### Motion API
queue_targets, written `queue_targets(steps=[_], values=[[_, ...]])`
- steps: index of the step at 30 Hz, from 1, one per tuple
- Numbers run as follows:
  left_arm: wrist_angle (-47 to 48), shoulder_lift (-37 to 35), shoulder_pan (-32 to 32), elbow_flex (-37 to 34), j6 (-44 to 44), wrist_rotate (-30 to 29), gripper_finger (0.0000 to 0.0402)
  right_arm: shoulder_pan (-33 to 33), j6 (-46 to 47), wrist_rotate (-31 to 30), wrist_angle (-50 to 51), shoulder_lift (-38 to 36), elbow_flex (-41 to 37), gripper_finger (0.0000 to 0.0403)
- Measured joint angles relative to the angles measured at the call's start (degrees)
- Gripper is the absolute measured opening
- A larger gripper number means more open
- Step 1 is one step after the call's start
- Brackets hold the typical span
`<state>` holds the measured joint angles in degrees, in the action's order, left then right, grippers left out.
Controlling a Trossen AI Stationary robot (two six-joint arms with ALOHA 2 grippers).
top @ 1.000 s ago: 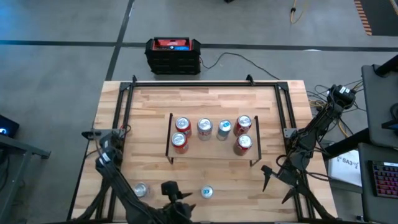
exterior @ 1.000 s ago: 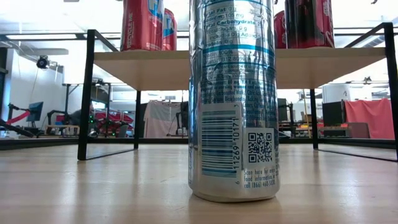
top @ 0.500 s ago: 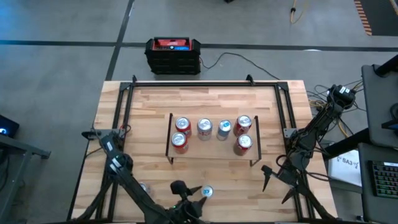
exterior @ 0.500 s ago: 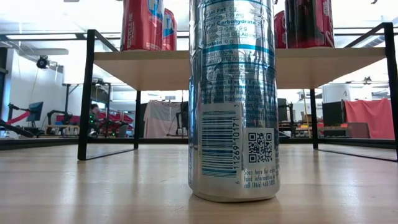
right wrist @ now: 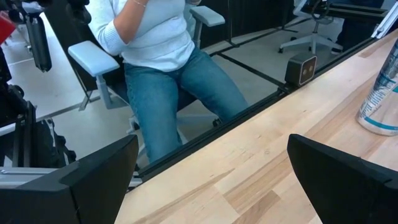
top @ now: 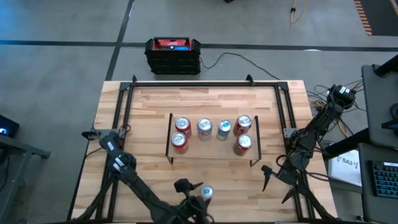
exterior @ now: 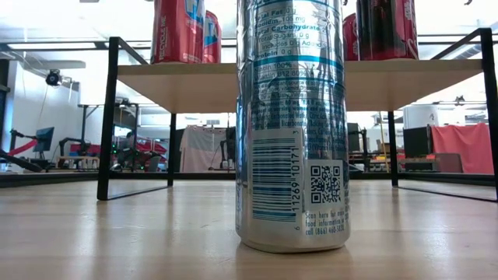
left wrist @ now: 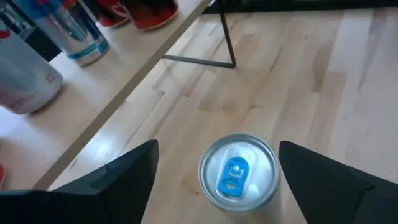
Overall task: Place canned beverage on shelf
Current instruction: Put the blue soda can on the shelf
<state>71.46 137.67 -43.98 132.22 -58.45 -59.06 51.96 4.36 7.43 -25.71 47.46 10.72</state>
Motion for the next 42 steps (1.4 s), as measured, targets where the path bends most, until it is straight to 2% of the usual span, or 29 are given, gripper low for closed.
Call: queue_targets(steps=[4, 18, 28, 35, 42], values=[[0.24, 0.00, 0.67, -0.31, -1.13, 0.43, 0.0317, 0.00, 0.00, 0.00, 0.00, 0.00, 0.00, 0.0400], [-1.42, 0.00, 2.61, -0.33, -7.77, 9.01, 0.0317, 0.00, 0.01, 0.00, 0.00, 0.00, 0.00, 0.0400], [-1.99, 0.00, 3.40, -0.35, -6.61, 9.49, 0.0316, 0.00, 0.00, 0.01, 0.00, 0.00, 0.00, 0.0400], [-1.99, 0.00, 3.84, -0.35, -6.50, 13.44, 0.0301, 0.00, 0.06, 0.01, 0.00, 0.00, 0.00, 0.0400], [-2.01, 0.00, 4.51, -0.35, -4.67, 15.89, 0.0263, 0.00, 0.06, -0.01, 0.00, 0.00, 0.00, 0.0400]])
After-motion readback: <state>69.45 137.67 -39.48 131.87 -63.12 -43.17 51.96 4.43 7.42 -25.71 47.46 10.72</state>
